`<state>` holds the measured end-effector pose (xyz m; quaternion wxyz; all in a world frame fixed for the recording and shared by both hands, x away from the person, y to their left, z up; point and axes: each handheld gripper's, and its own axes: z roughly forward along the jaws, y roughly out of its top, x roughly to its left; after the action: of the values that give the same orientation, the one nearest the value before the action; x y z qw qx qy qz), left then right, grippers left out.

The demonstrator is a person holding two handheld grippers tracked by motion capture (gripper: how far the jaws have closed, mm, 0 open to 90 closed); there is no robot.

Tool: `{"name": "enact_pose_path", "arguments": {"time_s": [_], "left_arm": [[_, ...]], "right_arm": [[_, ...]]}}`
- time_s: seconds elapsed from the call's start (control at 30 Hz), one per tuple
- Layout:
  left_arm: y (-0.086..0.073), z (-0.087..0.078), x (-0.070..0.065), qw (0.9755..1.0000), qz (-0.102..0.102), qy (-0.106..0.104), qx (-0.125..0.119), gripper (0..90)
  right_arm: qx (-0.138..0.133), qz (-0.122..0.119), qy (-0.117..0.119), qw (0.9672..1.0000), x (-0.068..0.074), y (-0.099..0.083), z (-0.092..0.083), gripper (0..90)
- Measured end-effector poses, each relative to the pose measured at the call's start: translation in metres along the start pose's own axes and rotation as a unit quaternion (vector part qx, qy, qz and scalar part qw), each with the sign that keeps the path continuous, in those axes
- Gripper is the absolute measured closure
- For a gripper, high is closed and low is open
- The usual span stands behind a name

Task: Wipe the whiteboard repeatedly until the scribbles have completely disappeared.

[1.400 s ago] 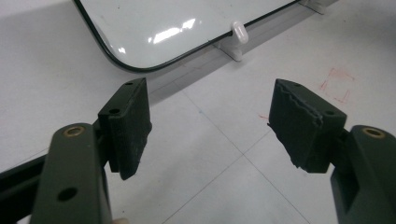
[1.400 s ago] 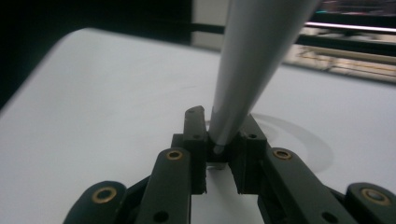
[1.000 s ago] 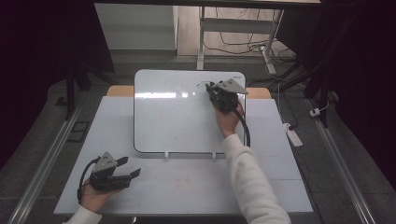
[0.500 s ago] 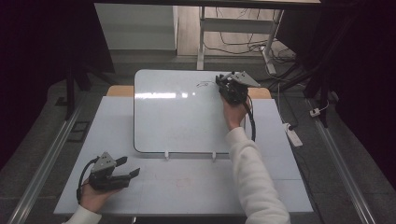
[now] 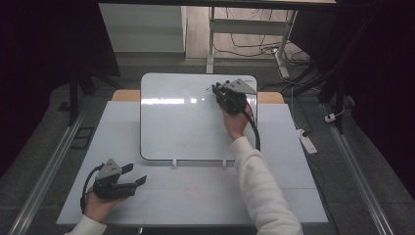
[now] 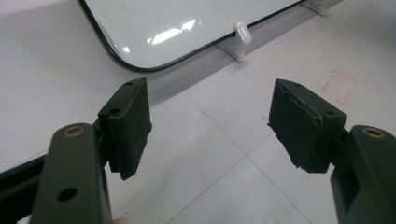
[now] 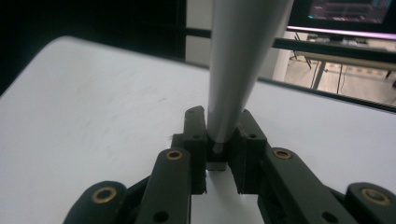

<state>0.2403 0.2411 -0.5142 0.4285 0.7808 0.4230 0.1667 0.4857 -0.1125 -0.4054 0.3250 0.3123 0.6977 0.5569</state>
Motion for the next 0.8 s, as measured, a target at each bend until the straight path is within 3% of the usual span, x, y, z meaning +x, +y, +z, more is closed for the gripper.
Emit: {"name": "enact_pose_path", "arguments": {"time_s": [0.07, 0.13, 0.2, 0.23, 0.27, 0.33, 0.37, 0.4, 0.53, 0.6, 0.73, 0.8], "left_arm": [[0.0, -0.001, -0.002, 1.0, 0.004, 0.001, -0.001, 30.2], [0.0, -0.002, -0.002, 1.0, 0.001, 0.0, -0.003, 30.2], [0.0, -0.001, -0.001, 1.0, 0.0, 0.0, -0.003, 30.2], [0.0, 0.0, -0.001, 1.0, 0.0, 0.0, -0.001, 30.2], [0.0, 0.001, -0.001, 1.0, 0.001, -0.001, 0.0, 30.2], [0.001, 0.001, -0.002, 1.0, 0.004, -0.001, 0.002, 30.2], [0.001, 0.001, -0.002, 1.0, 0.004, -0.001, 0.002, 30.2], [0.0, 0.0, -0.003, 1.0, 0.003, -0.001, 0.0, 30.2], [0.0, -0.002, -0.003, 1.0, 0.002, 0.001, -0.002, 30.2], [0.0, -0.001, -0.002, 1.0, 0.001, 0.001, -0.001, 30.2], [0.0, 0.0, -0.001, 1.0, 0.002, -0.001, 0.001, 30.2], [0.0, 0.0, -0.003, 1.0, 0.003, 0.0, 0.0, 30.2]], "right_arm": [[-0.007, 0.018, -0.003, 0.9998, -0.007, 0.002, 0.0, 77.9], [-0.02, 0.045, -0.033, 0.9982, -0.023, 0.006, -0.003, 77.9], [-0.022, 0.064, -0.034, 0.9972, -0.028, 0.008, -0.002, 77.9], [-0.02, 0.058, -0.033, 0.9976, -0.024, 0.008, -0.002, 78.0], [-0.015, 0.043, -0.017, 0.9988, -0.017, 0.007, 0.0, 77.9], [0.003, -0.003, 0.012, 0.9999, 0.0, 0.005, 0.005, 77.9], [0.007, -0.013, 0.019, 0.9997, 0.004, 0.004, 0.006, 78.0], [0.007, -0.008, 0.02, 0.9997, 0.001, 0.004, 0.007, 78.0], [-0.014, 0.049, -0.019, 0.9985, -0.026, 0.012, 0.001, 77.9], [-0.008, 0.035, -0.019, 0.9992, -0.022, 0.011, 0.001, 77.9], [0.011, -0.008, 0.027, 0.9996, 0.001, 0.005, 0.005, 77.9], [0.006, -0.012, 0.018, 0.9997, -0.001, 0.008, 0.006, 78.0]]}}
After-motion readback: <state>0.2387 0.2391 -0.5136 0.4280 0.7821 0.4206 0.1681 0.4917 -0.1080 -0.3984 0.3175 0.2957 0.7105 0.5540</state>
